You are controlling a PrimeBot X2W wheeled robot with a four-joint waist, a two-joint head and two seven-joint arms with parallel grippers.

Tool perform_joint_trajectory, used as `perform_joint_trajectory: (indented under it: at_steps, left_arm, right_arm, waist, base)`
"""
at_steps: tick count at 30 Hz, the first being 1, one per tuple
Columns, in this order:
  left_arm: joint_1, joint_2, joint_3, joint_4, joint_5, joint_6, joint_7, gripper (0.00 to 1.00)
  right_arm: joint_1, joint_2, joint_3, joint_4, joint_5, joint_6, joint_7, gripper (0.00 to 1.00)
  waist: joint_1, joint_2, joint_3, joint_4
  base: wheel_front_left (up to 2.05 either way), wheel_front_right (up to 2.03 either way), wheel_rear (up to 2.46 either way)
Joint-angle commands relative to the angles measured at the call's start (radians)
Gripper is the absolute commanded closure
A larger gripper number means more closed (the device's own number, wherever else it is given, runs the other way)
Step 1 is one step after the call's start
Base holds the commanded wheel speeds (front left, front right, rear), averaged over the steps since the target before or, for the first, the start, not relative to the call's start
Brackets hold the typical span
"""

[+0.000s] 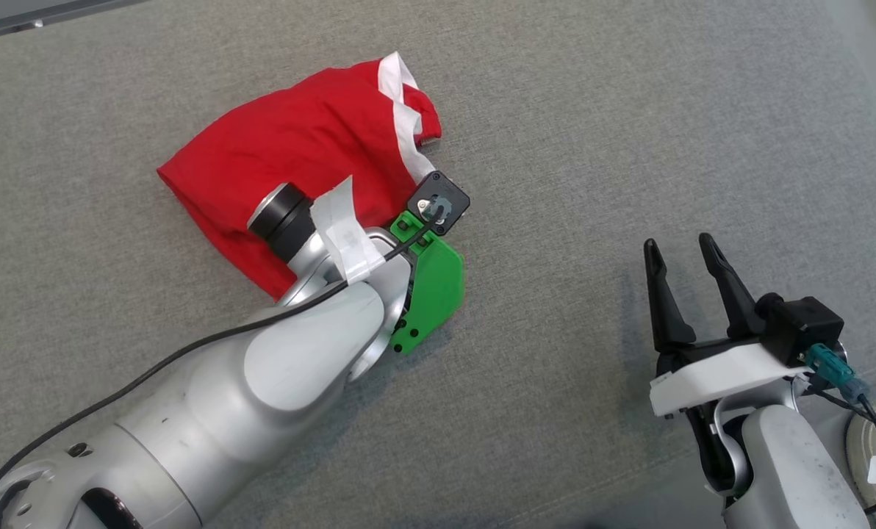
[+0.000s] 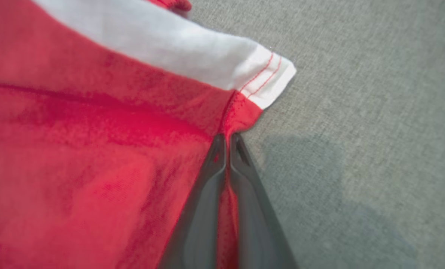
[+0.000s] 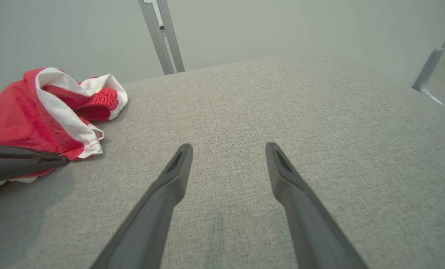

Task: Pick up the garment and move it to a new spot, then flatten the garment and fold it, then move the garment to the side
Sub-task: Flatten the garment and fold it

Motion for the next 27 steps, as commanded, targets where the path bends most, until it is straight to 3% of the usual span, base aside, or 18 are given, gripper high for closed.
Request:
perform_joint_trajectory:
  at_steps: [1,12,16,23,27]
  left_arm:
    - [0.021,0.012,0.007,0.002,-0.01,0.01,-0.013,1.0]
    - [0.117,0.045,0.101,-0.135,-0.091,0.05,-0.152,1.0]
    - [0.19,0.117,0.144,-0.293,-0.129,0.097,-0.176,1.0]
    - [0.344,0.288,0.268,-0.592,-0.192,0.236,-0.216,1.0]
    - [0.421,0.371,0.312,-0.682,-0.21,0.3,-0.214,1.0]
  right_arm:
    - [-0.012,-0.001,-0.001,0.002,-0.01,0.0,-0.005,0.0]
    - [0.015,-0.001,-0.019,-0.002,-0.045,0.0,0.002,0.0]
    - [0.027,-0.002,-0.032,-0.012,-0.055,0.0,0.013,0.0]
    - [0.048,-0.002,-0.048,-0.033,-0.072,0.0,0.038,0.0]
    - [0.057,-0.002,-0.048,-0.045,-0.078,0.0,0.053,0.0]
  waist:
    - [0.0,-0.0001,-0.011,0.024]
    - [0.0,-0.0001,-0.064,0.125]
    - [0.0,-0.0001,-0.083,0.169]
    - [0.0,-0.0001,-0.112,0.238]
    - [0.0,-0.0001,-0.122,0.261]
  base:
    - [0.0,0.0,0.0]
    - [0.0,0.0,0.0]
    - [0.0,0.0,0.0]
    - [0.0,0.0,0.0]
    - [0.0,0.0,0.0]
